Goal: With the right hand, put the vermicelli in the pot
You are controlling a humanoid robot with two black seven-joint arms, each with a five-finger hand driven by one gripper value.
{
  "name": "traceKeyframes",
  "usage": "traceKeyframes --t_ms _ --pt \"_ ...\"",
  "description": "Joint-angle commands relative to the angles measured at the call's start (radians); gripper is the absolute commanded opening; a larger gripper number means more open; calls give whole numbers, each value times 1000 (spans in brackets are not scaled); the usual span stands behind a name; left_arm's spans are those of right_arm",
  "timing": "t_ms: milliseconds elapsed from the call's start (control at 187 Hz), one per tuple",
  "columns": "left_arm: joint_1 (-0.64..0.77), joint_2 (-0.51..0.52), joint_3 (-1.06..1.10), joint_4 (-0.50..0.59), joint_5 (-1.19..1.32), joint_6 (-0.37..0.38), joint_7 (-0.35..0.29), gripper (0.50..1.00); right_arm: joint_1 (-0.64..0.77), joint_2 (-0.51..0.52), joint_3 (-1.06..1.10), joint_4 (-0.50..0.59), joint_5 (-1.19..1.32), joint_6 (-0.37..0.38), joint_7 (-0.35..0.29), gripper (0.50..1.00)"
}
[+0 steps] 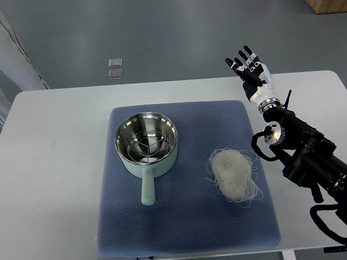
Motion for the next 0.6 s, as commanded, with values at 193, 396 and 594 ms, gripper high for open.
traceKeyframes --t_ms 193,396,594 --pt "0 0 -1 0 0 0 0 1000 0 -2 0 -1 0 -2 0 930" --pt "0 0 -1 0 0 0 0 1000 0 2 3 -1 0 -3 0 930" --pt "0 0 -1 0 0 0 0 1000 0 -2 -2 17 2 -3 -2 930"
